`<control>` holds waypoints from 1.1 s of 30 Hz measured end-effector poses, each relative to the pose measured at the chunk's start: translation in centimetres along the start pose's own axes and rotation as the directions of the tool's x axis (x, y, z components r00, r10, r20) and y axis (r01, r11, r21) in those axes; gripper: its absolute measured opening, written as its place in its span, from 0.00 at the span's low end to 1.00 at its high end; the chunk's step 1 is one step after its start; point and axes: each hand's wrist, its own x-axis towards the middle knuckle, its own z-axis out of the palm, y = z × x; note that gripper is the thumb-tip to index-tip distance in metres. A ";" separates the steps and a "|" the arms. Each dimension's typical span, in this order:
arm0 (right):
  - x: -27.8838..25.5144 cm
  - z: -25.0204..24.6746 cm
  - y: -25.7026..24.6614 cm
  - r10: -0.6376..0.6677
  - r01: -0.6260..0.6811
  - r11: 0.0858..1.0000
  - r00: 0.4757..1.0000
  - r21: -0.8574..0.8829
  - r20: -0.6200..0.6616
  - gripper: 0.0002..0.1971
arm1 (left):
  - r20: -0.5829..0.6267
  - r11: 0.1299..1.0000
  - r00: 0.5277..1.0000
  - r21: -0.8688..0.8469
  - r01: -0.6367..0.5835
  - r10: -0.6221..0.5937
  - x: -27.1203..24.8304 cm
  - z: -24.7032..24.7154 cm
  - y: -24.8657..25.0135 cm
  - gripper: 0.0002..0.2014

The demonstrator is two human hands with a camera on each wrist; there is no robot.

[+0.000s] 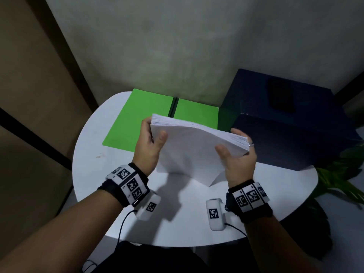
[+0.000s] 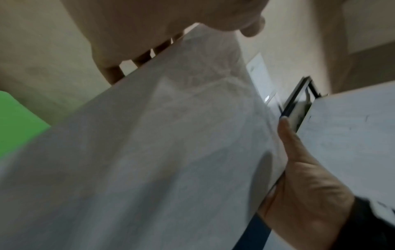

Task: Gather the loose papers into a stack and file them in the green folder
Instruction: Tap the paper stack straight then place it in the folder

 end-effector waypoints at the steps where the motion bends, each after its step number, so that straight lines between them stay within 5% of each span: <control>1: 0.2 0.2 -0.6 -0.052 0.052 0.999 0.999 -0.003 -0.007 0.20 | -0.058 0.999 0.997 0.014 -0.050 0.051 0.4 0.5 0.8 0.28; 4: 1.0 0.7 -1.1 -0.141 0.141 0.990 0.988 -0.012 -0.060 0.14 | -0.171 0.996 0.982 0.052 -0.070 0.078 1.7 1.7 2.0 0.15; 6: 1.3 0.4 -0.8 -0.120 0.121 0.993 0.992 0.014 -0.034 0.18 | -0.110 0.999 0.993 0.004 -0.047 0.047 2.1 1.3 1.4 0.17; 8: 1.2 -0.3 0.5 -0.029 0.029 1.000 0.999 -0.005 0.027 0.27 | 0.005 1.000 1.000 -0.022 -0.005 0.005 2.0 0.4 0.0 0.30; 10: 0.8 -0.5 2.1 0.121 -0.119 0.992 0.992 -0.045 0.044 0.25 | 0.073 0.996 0.994 0.054 0.073 -0.077 1.7 -0.1 -1.2 0.39; 16: -0.4 0.3 5.4 0.280 -0.282 0.957 0.959 -0.070 -0.036 0.13 | 0.032 0.977 0.981 0.102 0.186 -0.190 1.3 -0.1 -3.4 0.28; 26: -0.9 0.5 5.6 0.329 -0.329 0.941 0.944 -0.080 -0.012 0.14 | 0.045 0.945 0.979 0.273 0.178 -0.198 0.3 -0.6 -5.4 0.16; 33: 0.2 0.3 4.7 0.288 -0.272 0.952 0.951 -0.138 0.113 0.21 | 0.034 0.952 0.981 0.250 0.179 -0.193 1.3 -2.5 -4.9 0.28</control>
